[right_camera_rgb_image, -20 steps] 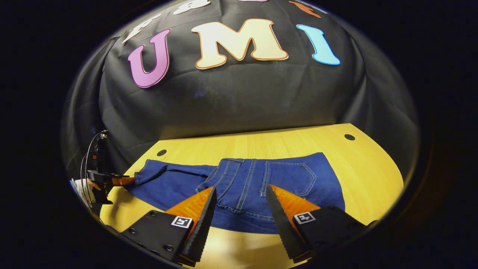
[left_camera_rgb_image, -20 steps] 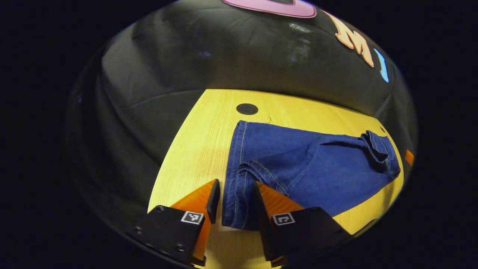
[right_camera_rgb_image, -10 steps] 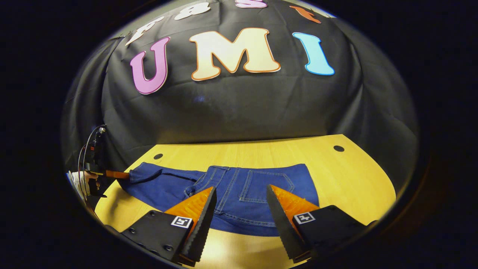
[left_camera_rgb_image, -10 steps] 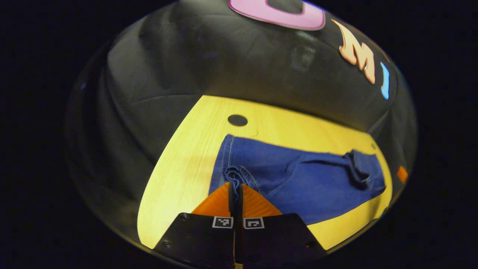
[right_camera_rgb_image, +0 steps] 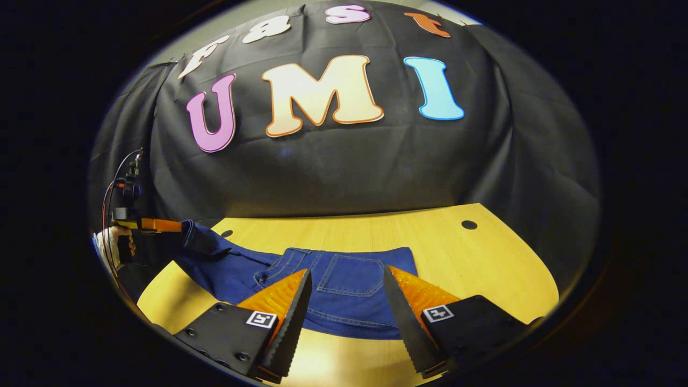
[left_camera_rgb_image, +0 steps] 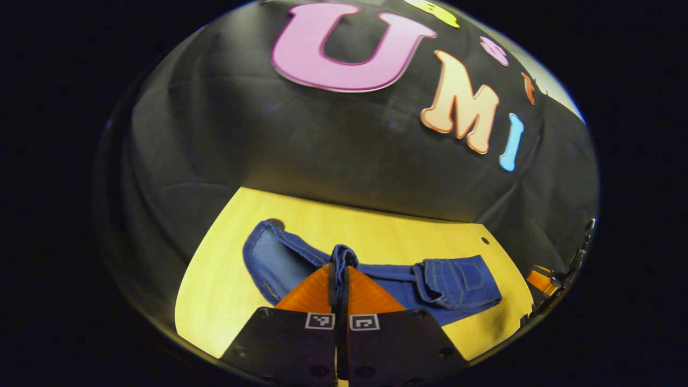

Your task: Grasp the waist and the cuffs of the jeans and fold them to make the two legs overlap; first hold the waist and fold one-third of the jeans toward the cuffs, then hold the cuffs and fold the remaining one-third in the same direction to finish folding.

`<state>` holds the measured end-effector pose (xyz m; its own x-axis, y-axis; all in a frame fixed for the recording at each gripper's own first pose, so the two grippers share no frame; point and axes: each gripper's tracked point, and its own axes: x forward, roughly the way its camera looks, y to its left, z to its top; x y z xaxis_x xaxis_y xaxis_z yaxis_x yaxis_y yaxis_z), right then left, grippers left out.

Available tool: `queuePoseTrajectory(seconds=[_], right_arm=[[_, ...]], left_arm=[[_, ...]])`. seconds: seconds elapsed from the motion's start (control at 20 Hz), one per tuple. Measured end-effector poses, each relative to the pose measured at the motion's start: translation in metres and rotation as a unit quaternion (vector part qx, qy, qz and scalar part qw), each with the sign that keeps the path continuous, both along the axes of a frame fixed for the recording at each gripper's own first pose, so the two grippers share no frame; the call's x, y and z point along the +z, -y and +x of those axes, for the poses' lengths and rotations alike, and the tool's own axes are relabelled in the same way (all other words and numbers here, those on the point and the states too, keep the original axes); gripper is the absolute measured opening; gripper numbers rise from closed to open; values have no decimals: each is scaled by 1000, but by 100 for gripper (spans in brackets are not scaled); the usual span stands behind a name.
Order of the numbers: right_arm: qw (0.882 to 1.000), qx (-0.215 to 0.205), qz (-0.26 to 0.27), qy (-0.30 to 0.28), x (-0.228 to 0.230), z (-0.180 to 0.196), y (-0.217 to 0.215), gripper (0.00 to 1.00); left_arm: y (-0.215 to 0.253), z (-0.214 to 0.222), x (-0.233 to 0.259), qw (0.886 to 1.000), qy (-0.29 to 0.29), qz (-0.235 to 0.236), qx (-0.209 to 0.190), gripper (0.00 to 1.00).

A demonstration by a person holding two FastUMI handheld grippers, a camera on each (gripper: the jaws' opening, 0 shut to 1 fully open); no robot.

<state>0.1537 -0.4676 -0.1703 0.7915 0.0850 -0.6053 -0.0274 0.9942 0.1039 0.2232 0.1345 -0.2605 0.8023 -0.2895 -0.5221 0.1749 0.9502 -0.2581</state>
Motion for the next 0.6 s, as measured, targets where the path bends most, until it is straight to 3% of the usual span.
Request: queuePoseTrajectory(seconds=[0.6], right_arm=[[998, -66, 13, 9, 21, -43, 116, 83]], left_arm=[[182, 14, 58, 994, 40, -1, -101, 0]])
